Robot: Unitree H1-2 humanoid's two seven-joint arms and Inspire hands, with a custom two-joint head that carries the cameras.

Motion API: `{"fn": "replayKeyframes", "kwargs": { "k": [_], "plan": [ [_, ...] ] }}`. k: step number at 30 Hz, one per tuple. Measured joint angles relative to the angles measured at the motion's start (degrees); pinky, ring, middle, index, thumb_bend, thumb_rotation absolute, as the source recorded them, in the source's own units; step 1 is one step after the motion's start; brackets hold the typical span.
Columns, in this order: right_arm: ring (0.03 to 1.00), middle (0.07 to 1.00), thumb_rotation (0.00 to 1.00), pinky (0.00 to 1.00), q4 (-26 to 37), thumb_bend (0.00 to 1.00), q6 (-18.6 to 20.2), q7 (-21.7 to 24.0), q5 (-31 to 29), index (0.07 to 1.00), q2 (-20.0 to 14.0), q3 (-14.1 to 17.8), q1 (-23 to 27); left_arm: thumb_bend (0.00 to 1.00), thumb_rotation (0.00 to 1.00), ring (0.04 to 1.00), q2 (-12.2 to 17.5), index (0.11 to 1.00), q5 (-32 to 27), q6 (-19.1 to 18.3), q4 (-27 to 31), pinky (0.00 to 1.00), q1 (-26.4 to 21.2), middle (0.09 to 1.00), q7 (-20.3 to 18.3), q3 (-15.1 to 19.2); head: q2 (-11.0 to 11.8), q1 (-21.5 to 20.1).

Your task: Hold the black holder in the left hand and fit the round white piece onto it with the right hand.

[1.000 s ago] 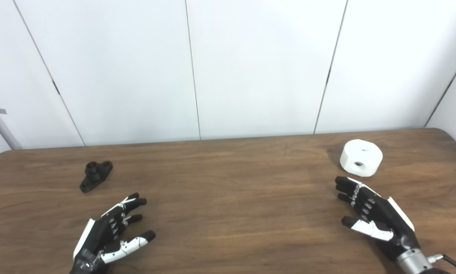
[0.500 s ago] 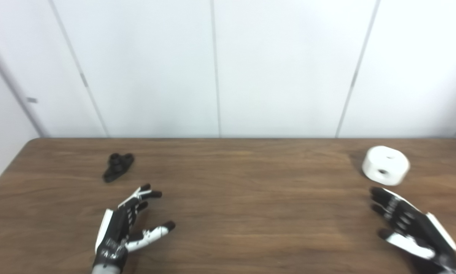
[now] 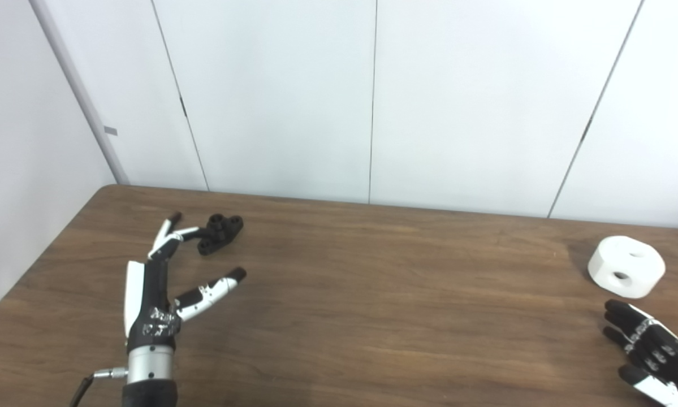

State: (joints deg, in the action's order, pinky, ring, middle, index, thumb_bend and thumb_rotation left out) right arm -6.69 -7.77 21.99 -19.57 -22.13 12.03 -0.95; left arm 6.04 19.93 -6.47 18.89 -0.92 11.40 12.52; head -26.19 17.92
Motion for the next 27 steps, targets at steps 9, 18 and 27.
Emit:
{"fn": "replayKeyframes", "kwargs": {
  "k": [9, 18, 27],
  "plan": [
    [0.888, 0.872, 0.40, 0.90, -1.41, 0.93, -0.70, -0.02, 0.84, 0.794, -0.55, 0.41, 0.59, 0.86, 0.20, 1.000, -0.16, 0.781, 7.23, -4.63, -4.73, 1.00, -5.56, 1.000, 4.36, 0.50, 0.62, 2.82],
    [0.893, 0.879, 0.44, 0.90, -1.48, 0.96, -0.98, -0.01, 0.95, 0.799, -0.69, 0.60, 0.55, 0.89, 0.20, 1.000, 0.64, 0.788, 11.90, -9.95, -9.63, 1.00, -9.83, 1.000, 6.01, -0.58, 0.70, 3.70],
    [0.895, 0.877, 0.43, 0.90, -1.51, 0.92, -1.02, 0.20, 0.61, 0.800, -0.80, 0.77, 0.41, 0.92, 0.26, 1.000, 2.70, 0.816, 13.26, -14.22, -15.37, 1.00, -13.53, 1.000, 6.40, -1.33, 0.79, 4.49]
  ]
}}
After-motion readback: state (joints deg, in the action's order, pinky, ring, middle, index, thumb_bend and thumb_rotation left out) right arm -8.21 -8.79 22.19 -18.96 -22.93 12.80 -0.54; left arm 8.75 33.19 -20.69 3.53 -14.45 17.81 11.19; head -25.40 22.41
